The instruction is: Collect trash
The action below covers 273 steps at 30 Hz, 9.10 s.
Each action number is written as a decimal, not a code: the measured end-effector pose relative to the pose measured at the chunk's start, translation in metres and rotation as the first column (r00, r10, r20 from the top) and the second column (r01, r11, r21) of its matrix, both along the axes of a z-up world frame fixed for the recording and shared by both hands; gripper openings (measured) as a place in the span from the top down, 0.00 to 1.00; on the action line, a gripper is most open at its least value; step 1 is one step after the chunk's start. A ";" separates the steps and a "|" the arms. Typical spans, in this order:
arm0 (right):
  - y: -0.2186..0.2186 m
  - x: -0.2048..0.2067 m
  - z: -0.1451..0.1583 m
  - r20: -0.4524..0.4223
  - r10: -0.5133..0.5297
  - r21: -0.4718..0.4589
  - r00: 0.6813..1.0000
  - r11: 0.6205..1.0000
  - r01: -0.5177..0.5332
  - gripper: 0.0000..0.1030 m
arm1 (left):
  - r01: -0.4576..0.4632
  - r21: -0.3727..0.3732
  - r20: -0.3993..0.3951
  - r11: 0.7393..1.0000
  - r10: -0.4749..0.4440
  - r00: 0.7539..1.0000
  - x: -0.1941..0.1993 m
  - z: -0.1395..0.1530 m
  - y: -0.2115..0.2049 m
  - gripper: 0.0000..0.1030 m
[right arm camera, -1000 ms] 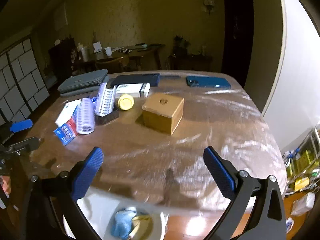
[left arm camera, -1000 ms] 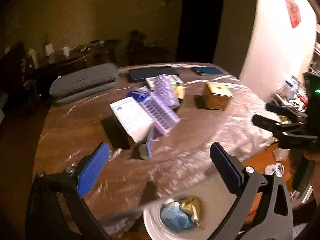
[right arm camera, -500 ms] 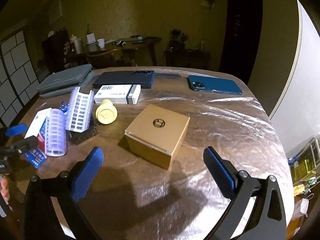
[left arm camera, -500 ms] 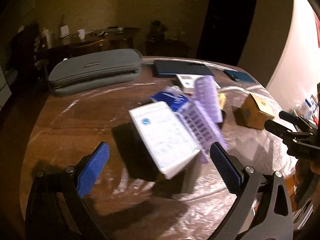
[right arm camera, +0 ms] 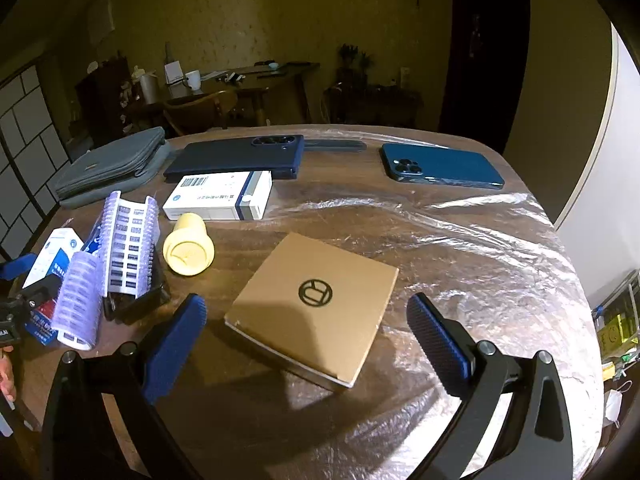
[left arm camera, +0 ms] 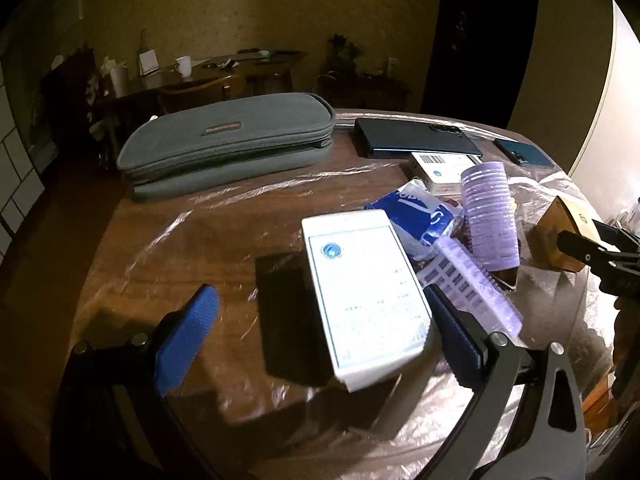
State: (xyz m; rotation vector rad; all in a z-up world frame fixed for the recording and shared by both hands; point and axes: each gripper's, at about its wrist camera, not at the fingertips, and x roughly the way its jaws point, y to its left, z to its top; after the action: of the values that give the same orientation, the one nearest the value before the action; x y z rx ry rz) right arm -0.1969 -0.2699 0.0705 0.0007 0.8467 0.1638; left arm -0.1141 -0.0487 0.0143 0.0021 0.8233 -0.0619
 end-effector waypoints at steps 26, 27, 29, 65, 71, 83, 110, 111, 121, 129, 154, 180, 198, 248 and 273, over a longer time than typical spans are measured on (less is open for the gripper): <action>-0.015 -0.021 0.011 -0.005 0.020 0.137 1.000 0.990 -0.019 0.43 | 0.051 -0.062 0.002 0.997 -0.051 0.999 -0.006 0.017 0.006 0.54; -0.015 -0.024 0.013 -0.002 0.023 0.140 1.000 0.990 -0.022 0.43 | 0.055 -0.062 0.006 0.997 -0.055 0.998 -0.008 0.019 0.006 0.54; -0.014 -0.029 0.017 0.003 0.030 0.148 1.000 0.988 -0.030 0.43 | 0.064 -0.063 0.012 0.996 -0.064 0.998 -0.012 0.022 0.004 0.54; -0.005 -0.127 0.033 -0.024 0.160 0.191 0.987 0.970 -0.152 0.43 | 0.295 -0.106 -0.006 0.949 -0.298 0.955 -0.105 0.031 -0.053 0.54; -0.003 -0.145 0.031 -0.036 0.177 0.184 0.984 0.969 -0.167 0.43 | 0.336 -0.105 -0.027 0.936 -0.340 0.940 -0.118 0.027 -0.064 0.54; 0.000 -0.172 0.024 -0.072 0.202 0.176 0.977 0.967 -0.187 0.43 | 0.391 -0.109 -0.065 0.914 -0.399 0.914 -0.141 0.017 -0.078 0.54; 0.010 -0.209 0.005 -0.150 0.262 0.153 0.953 0.959 -0.239 0.43 | 0.436 -0.101 -0.151 0.894 -0.447 0.882 -0.172 -0.007 -0.086 0.54; 0.010 -0.211 0.004 -0.152 0.264 0.152 0.952 0.959 -0.241 0.43 | 0.436 -0.101 -0.155 0.894 -0.447 0.881 -0.172 -0.008 -0.086 0.54; 0.013 -0.213 -0.012 -0.197 0.280 0.143 0.940 0.956 -0.255 0.43 | 0.432 -0.100 -0.197 0.896 -0.444 0.874 -0.177 -0.025 -0.085 0.54; 0.015 -0.213 -0.025 -0.229 0.288 0.133 0.930 0.955 -0.263 0.43 | 0.434 -0.098 -0.224 0.896 -0.444 0.867 -0.178 -0.035 -0.085 0.54; 0.028 -0.203 -0.065 -0.302 0.303 0.114 0.904 0.953 -0.282 0.43 | 0.428 -0.073 -0.324 0.901 -0.427 0.844 -0.172 -0.078 -0.077 0.54; 0.052 -0.192 -0.094 -0.363 0.301 0.099 0.882 0.953 -0.285 0.43 | 0.423 -0.051 -0.393 0.905 -0.408 0.824 -0.160 -0.113 -0.090 0.54; 0.055 -0.186 -0.112 -0.410 0.290 0.076 0.865 0.956 -0.284 0.43 | 0.433 -0.044 -0.417 0.900 -0.411 0.811 -0.158 -0.114 -0.088 0.54; 0.036 -0.207 -0.081 -0.366 0.257 0.052 0.894 0.965 -0.256 0.24 | 0.440 -0.063 -0.378 0.896 -0.429 0.820 -0.161 -0.094 -0.086 0.35; 0.049 0.029 0.063 -0.071 0.128 0.049 0.989 0.991 -0.124 0.04 | 0.228 -0.026 0.005 0.973 -0.228 0.974 -0.055 0.024 -0.042 0.03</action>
State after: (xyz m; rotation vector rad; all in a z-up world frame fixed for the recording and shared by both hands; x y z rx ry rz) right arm -0.1677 -0.2213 0.1332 -0.0053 0.9178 0.3029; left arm -0.1687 -0.0904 0.0385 0.0715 0.8176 -0.2895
